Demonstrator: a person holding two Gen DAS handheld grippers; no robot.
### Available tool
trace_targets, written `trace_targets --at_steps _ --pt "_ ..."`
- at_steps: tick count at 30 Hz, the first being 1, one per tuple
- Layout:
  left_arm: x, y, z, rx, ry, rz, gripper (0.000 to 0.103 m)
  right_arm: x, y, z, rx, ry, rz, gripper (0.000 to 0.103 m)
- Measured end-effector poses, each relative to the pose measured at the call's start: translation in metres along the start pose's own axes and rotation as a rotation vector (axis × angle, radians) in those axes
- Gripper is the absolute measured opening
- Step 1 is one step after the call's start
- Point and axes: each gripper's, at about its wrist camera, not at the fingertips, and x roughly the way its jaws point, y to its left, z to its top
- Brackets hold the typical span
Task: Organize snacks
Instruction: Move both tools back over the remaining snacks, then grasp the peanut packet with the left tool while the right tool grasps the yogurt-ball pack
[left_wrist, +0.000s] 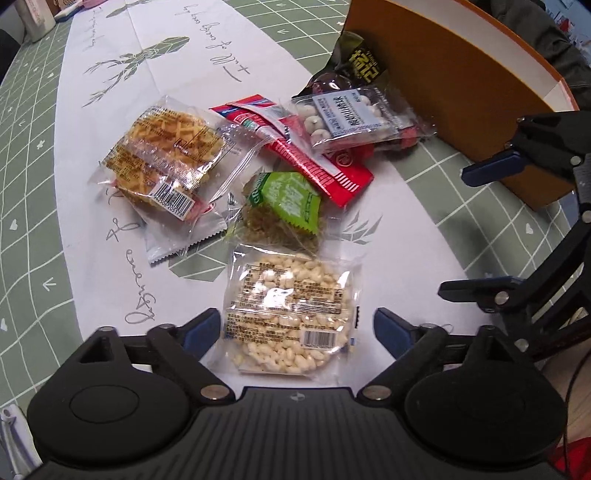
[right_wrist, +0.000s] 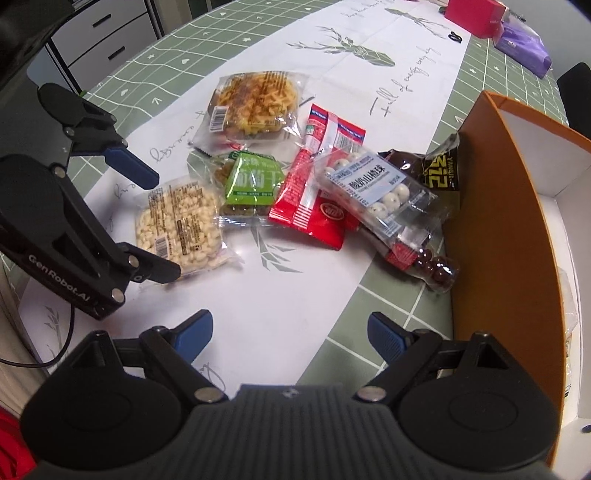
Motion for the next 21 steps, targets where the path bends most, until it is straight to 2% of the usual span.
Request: trace_targets --at_steps 4,8,11,14,18,21 --pt "0.006 0.002 -0.004 0.011 -0.014 -0.014 0.103 0.008 -0.003 0.003 0.002 0.011 -0.008 0.089" --pt "0.013 0.002 -0.006 0.013 -0.003 0.011 0.103 0.013 -0.006 0.009 -0.009 0.01 -0.031 0.089" --pt "0.018 0.002 -0.009 -0.007 0.015 0.019 0.103 0.012 -0.008 0.011 -0.022 0.0 -0.039 0.089" --pt "0.021 0.004 -0.011 -0.045 -0.001 0.026 0.103 0.008 -0.011 0.013 -0.038 -0.018 -0.041 0.089" --pt "0.02 0.004 -0.012 -0.058 -0.005 0.038 0.103 -0.003 -0.009 0.016 -0.123 -0.066 -0.065 0.088" --pt "0.021 0.0 -0.011 -0.04 0.008 0.055 0.103 -0.012 -0.004 0.021 -0.249 -0.103 -0.131 0.089"
